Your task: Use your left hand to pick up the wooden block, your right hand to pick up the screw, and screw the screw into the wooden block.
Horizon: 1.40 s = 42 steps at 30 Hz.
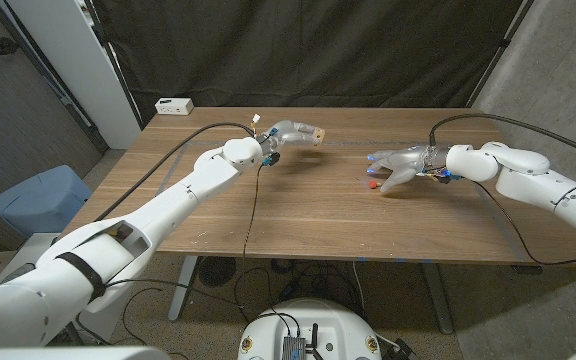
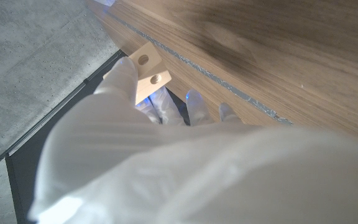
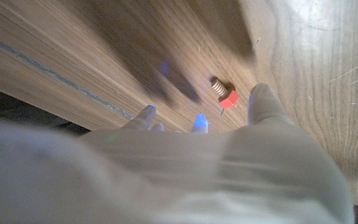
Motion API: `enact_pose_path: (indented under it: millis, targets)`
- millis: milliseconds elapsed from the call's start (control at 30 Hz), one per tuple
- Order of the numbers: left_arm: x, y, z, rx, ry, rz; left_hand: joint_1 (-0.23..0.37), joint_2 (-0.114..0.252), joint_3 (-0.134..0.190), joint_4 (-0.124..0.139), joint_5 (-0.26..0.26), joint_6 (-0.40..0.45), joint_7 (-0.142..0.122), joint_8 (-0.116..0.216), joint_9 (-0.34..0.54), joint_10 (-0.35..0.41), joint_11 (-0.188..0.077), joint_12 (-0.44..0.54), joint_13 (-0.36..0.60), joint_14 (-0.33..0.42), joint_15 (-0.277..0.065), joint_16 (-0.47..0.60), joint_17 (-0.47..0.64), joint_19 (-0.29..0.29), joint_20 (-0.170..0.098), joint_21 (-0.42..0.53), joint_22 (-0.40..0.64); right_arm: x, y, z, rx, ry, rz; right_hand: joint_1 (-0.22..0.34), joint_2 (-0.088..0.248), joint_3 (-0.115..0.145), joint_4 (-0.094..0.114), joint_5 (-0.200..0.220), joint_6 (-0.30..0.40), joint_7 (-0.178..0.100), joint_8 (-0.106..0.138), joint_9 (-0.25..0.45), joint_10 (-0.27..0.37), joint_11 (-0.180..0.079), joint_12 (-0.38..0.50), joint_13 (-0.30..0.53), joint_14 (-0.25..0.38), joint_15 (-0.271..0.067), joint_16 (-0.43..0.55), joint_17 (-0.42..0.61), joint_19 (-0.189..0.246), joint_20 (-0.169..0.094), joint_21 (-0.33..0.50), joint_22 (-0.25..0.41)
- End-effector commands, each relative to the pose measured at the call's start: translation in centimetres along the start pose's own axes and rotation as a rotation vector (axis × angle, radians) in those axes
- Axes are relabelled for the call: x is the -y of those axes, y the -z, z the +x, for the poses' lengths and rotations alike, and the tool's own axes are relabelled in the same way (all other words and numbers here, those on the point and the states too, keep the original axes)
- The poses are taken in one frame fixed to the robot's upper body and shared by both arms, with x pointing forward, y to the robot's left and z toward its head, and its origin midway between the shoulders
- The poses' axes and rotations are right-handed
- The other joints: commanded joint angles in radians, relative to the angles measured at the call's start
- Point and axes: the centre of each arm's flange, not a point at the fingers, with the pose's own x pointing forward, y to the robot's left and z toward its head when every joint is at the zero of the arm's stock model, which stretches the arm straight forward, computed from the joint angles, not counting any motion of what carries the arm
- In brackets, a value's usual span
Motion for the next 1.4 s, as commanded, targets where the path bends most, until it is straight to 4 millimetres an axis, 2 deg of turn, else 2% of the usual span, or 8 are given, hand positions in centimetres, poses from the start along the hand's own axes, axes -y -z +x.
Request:
enact_pose_path:
  millis: [33,600,1400]
  targets:
    - [0.0,0.2,0.1,-0.003,0.011,-0.004,0.003,0.012,-0.006,-0.001,0.008,0.009,0.004,0.006,0.005,0.012,0.0,-0.004,0.004,0.01,-0.022,0.003,0.003,-0.003,0.005,0.006,0.002,-0.6,0.0,0.2,-0.014,0.013,0.043,-0.006,-0.004,-0.001,0.008,0.001,0.011,-0.001,0.008,0.003,0.002,0.007,0.007,0.002,0.003,0.003,0.005,0.002,0.008,-0.001,0.004,0.006]
    - [0.2,0.3,0.0,-0.008,0.015,-0.004,0.001,0.015,-0.009,0.0,0.008,0.011,0.004,0.005,0.005,0.013,0.001,-0.008,0.005,0.011,-0.023,0.003,0.003,-0.002,0.004,0.006,0.002,-1.3,-0.2,0.4,-0.018,0.048,0.052,0.0,-0.004,0.001,0.005,0.003,0.035,0.008,0.019,0.006,0.013,0.009,0.008,0.002,0.01,0.001,0.005,0.001,0.009,-0.004,0.001,0.006]
    - [0.5,0.0,0.1,-0.014,0.017,-0.002,-0.003,0.017,-0.014,0.001,0.008,0.017,0.006,0.006,0.005,0.022,0.0,-0.011,0.007,0.013,-0.025,0.002,0.003,-0.002,0.003,0.006,0.002,-1.8,-0.2,1.0,-0.011,0.095,0.043,0.033,0.001,0.013,-0.006,0.008,0.075,-0.001,0.04,0.011,0.041,-0.001,0.012,0.003,0.031,-0.009,0.007,-0.001,0.022,-0.009,0.001,0.006]
